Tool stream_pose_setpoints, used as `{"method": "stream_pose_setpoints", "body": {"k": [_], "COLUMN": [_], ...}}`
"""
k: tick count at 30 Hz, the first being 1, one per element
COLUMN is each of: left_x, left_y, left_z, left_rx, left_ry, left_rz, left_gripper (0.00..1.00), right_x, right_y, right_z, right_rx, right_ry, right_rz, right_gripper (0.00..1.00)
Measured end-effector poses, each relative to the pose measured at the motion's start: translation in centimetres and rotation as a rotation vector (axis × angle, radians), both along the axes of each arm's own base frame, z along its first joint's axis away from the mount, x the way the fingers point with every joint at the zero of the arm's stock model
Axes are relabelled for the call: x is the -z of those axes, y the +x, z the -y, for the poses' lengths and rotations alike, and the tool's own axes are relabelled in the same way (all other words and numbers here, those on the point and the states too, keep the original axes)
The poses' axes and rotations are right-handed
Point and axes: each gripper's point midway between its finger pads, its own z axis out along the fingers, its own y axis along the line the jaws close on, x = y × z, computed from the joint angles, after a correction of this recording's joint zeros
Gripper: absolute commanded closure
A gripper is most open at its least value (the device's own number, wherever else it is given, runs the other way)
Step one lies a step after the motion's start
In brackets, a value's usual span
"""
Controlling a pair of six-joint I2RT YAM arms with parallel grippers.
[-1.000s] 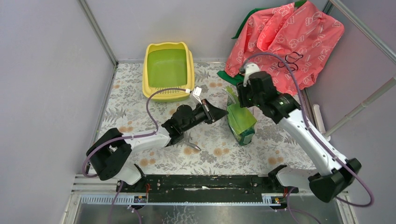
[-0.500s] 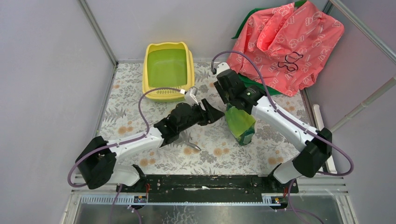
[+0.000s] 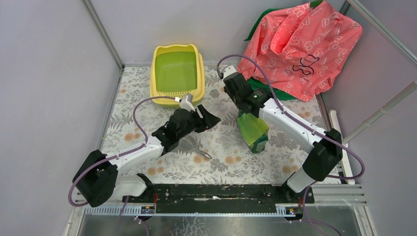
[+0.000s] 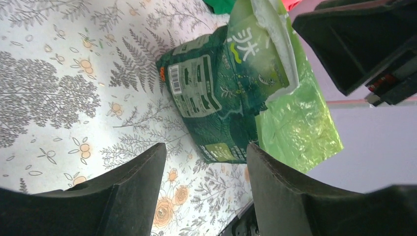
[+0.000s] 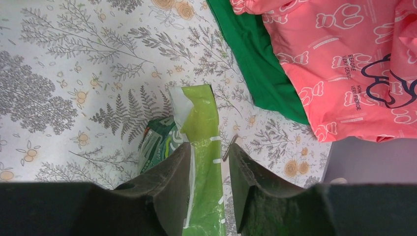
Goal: Fill the litter box with clean litter
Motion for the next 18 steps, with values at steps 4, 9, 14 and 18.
{"method": "stream_pose_setpoints", "body": {"k": [4,9,14,18], "left_x": [0.2,0.4,0.4,0.4], "left_y": [-0.2,-0.2,-0.3,-0.2], "left_z": [0.0,0.1,0.2,0.1], "left_rx": [0.009,0.017,0.022,0.02], "left_ry": [-0.001,-0.002,-0.004,-0.005], "left_rz": [-0.005,-0.013,-0.015,-0.016], "left_gripper": [0.31,0.31,0.31,0.31], "right_x": [0.9,2.1,2.2,1.9], "right_y": [-0.2,-0.5,-0.4,-0.2], "right_z": [0.4,1.0,1.1,1.2], "right_rx": [-0.006,-0.008,-0.009,-0.001], "right_ry": [-0.031,-0.07,-0.084,-0.091], "right_rz": [-0.011,-0.032,-0.027,-0.01], "right_gripper": [0.55,0.55,0.56,0.58]}}
